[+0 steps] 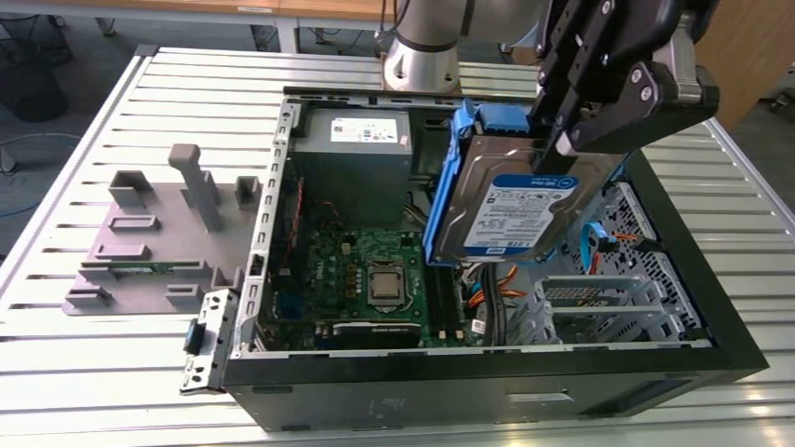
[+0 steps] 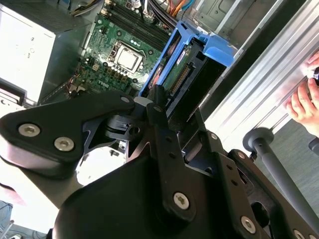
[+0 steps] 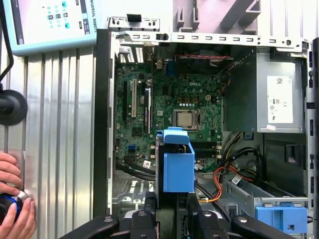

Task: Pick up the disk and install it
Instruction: 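Pick up the disk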

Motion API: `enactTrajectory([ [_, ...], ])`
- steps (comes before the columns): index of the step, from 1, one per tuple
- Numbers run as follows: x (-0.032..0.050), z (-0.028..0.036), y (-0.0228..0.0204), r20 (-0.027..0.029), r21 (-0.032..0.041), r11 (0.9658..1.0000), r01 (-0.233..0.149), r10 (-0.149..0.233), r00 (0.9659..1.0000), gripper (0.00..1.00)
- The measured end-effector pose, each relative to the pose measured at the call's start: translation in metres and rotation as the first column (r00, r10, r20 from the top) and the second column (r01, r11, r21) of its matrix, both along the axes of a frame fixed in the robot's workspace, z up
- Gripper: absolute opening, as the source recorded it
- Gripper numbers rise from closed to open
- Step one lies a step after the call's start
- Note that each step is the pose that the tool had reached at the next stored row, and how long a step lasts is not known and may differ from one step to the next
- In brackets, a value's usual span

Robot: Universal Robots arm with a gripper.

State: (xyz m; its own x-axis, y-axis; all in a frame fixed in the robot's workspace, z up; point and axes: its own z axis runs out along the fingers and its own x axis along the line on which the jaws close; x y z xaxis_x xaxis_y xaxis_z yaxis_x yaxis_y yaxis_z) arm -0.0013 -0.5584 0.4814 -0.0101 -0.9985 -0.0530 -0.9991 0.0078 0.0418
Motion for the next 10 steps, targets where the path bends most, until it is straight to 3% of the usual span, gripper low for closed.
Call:
enactTrajectory([
  [10,0.0003,-0.0008,-0.0033,0.0000,-0.0004,1.0000,0.000,0.000,1.0000,0.35],
])
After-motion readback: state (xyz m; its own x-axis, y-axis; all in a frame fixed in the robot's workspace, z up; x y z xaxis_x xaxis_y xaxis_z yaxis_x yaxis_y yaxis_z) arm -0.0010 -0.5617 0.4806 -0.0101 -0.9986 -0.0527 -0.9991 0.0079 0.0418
